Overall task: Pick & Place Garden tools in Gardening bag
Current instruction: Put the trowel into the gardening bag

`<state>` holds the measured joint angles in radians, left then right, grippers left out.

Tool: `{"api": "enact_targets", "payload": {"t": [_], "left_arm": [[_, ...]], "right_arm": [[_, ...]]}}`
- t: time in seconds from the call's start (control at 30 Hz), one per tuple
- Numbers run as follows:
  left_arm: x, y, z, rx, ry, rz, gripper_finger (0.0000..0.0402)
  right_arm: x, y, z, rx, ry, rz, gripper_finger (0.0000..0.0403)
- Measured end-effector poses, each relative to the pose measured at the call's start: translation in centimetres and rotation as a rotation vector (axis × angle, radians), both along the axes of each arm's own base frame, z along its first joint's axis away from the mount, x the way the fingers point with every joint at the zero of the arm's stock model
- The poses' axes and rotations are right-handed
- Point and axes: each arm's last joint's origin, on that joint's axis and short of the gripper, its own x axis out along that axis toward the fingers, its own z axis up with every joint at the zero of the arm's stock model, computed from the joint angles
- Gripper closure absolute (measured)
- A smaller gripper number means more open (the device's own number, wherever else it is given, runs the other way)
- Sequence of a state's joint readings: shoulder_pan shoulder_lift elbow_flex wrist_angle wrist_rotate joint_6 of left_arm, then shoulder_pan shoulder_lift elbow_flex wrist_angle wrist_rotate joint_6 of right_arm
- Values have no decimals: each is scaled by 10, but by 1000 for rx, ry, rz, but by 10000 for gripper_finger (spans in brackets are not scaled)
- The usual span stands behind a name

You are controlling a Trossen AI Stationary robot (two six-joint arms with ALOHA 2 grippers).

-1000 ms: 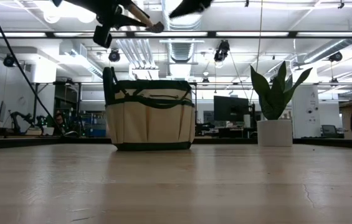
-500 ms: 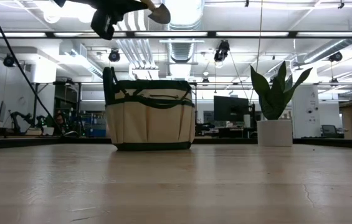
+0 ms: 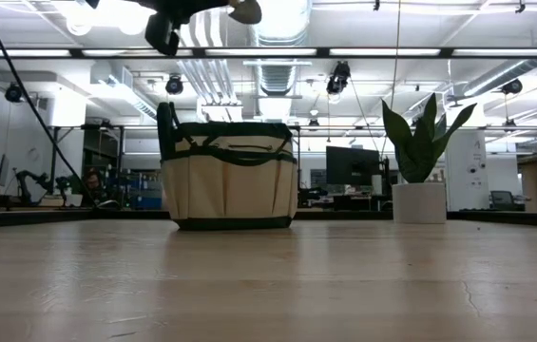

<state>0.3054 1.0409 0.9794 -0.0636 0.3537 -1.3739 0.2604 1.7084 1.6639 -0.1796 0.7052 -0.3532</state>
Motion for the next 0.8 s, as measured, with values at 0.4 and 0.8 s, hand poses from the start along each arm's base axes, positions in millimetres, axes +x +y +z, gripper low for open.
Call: {"api": "enact_targets", "payload": {"t": [0.4,0.8], "left_arm": [[-11,0,17,97,-116,57,332],[-30,0,19,289,-71,151,332]], "right_arm": [[-5,-19,22,706,-414,-41,188],[20,-23,10,1278,-438,216,188]]}}
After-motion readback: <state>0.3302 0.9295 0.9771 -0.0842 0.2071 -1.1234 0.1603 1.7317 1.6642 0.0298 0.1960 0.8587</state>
